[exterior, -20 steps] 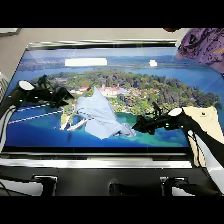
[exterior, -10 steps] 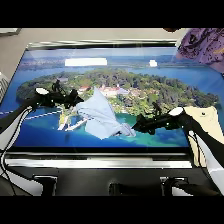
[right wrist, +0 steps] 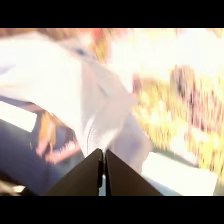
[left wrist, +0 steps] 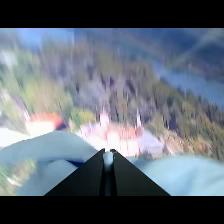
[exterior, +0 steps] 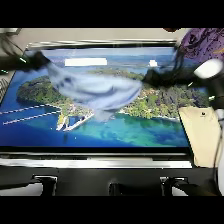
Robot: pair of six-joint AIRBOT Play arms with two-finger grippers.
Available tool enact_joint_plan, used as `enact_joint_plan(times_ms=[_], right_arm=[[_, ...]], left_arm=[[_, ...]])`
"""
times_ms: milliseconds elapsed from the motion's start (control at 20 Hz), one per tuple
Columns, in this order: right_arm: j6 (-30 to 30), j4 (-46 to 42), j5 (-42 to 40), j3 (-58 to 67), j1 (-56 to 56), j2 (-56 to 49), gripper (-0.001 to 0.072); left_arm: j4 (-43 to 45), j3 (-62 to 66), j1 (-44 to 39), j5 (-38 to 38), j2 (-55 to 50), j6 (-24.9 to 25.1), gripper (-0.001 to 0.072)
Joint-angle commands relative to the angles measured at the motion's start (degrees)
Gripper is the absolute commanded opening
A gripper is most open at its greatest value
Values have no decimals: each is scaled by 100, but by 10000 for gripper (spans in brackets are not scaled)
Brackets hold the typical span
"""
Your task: Fold the clothes and pants, and hang the long-sleeved shirts on hangers.
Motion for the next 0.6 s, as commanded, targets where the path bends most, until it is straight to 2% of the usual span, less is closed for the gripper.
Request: enact_joint_plan(times_ms=[0,300,550], right_arm=[[166,-450,15,1617,-4,640,27],[107,-820,0,2020,-4,2269,28],[538,-1172,-17,2013,-4,2732,28]], left_arm=[[1467,1211,61,-426,1139,-258,10],[2428,1443,63,-706,2944,-1248,13],[2837,1423,63,-1351,3287,-1558,13]])
